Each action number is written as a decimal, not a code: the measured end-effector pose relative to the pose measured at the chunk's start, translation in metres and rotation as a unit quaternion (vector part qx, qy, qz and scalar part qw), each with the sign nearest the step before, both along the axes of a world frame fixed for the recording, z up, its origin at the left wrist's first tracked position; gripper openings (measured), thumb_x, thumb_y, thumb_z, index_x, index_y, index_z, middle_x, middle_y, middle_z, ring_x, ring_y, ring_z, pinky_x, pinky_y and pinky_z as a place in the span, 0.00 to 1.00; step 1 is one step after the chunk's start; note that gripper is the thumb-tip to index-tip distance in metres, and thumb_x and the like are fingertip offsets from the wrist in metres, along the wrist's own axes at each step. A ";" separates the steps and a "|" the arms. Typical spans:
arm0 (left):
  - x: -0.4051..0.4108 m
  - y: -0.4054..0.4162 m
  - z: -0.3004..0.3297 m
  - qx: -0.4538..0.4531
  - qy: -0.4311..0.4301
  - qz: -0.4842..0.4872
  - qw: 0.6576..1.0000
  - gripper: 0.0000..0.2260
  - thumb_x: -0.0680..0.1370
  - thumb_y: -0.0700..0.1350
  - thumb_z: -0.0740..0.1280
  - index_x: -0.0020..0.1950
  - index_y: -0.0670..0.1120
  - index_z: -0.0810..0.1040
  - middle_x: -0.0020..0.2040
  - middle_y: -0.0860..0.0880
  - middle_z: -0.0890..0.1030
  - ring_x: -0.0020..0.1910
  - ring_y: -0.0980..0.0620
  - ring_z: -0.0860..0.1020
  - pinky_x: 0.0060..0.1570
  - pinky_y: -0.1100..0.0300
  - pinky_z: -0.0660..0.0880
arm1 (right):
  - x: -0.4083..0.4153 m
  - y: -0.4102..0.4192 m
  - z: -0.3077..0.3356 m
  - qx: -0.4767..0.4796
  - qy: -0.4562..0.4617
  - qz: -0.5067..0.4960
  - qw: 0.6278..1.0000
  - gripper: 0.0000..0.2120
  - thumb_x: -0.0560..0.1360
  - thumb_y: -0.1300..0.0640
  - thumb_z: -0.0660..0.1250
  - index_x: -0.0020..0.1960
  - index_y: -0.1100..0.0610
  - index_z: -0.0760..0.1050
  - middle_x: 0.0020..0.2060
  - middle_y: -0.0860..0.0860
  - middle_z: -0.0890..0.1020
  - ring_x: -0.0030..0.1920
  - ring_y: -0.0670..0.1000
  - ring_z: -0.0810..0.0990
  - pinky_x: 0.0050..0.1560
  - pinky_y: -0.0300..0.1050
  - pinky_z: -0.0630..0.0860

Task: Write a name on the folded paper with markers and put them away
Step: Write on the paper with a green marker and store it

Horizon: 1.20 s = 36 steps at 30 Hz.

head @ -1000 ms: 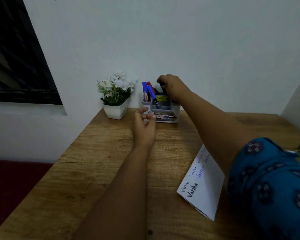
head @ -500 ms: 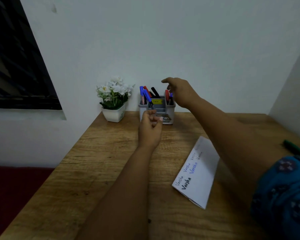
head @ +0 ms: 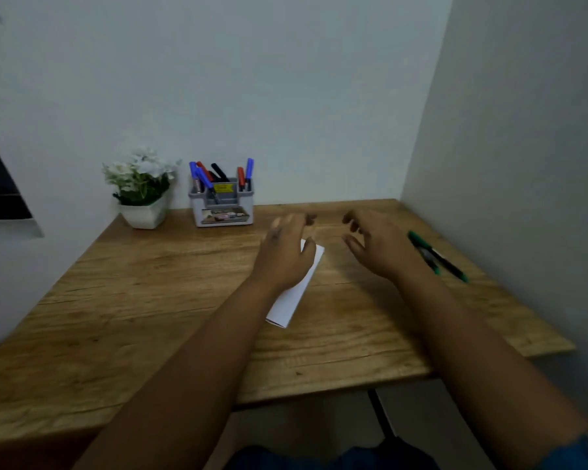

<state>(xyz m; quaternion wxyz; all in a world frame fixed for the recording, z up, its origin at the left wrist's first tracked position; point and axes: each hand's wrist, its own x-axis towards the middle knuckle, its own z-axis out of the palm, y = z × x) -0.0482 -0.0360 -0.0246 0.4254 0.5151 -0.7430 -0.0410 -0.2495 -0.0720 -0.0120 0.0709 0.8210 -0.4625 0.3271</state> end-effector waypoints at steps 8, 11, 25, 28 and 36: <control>-0.020 0.004 -0.014 -0.006 0.017 0.014 1.000 0.17 0.78 0.38 0.59 0.66 0.48 0.73 0.58 0.53 0.79 0.61 0.49 0.72 0.58 0.48 0.72 | -0.085 0.006 -0.030 0.124 -0.008 -0.304 0.945 0.17 0.77 0.63 0.60 0.64 0.60 0.75 0.57 0.61 0.78 0.56 0.61 0.77 0.56 0.52 0.76; -0.016 0.003 -0.019 0.002 0.009 0.016 1.000 0.16 0.79 0.40 0.59 0.66 0.48 0.73 0.58 0.52 0.79 0.61 0.50 0.72 0.59 0.49 0.71 | -0.079 0.003 -0.030 0.149 -0.060 -0.321 0.933 0.16 0.77 0.65 0.60 0.63 0.60 0.76 0.56 0.60 0.80 0.56 0.60 0.78 0.57 0.50 0.76; -0.009 0.003 -0.023 0.000 0.008 -0.007 1.000 0.12 0.78 0.43 0.64 0.61 0.48 0.76 0.54 0.54 0.79 0.56 0.53 0.74 0.52 0.60 0.70 | -0.065 0.009 -0.029 0.216 -0.141 -0.301 0.918 0.10 0.76 0.59 0.67 0.56 0.59 0.80 0.52 0.58 0.82 0.52 0.57 0.80 0.45 0.43 0.72; -0.010 0.003 -0.023 0.016 -0.001 -0.003 1.000 0.14 0.78 0.40 0.63 0.64 0.48 0.75 0.58 0.52 0.79 0.57 0.53 0.75 0.56 0.56 0.73 | -0.040 0.016 -0.029 0.152 -0.070 -0.204 0.964 0.10 0.77 0.56 0.64 0.55 0.57 0.81 0.49 0.55 0.83 0.50 0.55 0.79 0.46 0.44 0.73; -0.013 0.002 -0.023 -0.061 -0.128 -0.006 0.990 0.14 0.81 0.48 0.61 0.66 0.49 0.73 0.63 0.52 0.76 0.64 0.51 0.70 0.68 0.49 0.61 | -0.008 0.030 -0.027 0.070 -0.176 0.057 0.980 0.08 0.80 0.61 0.64 0.55 0.59 0.80 0.45 0.52 0.82 0.42 0.47 0.81 0.45 0.38 0.75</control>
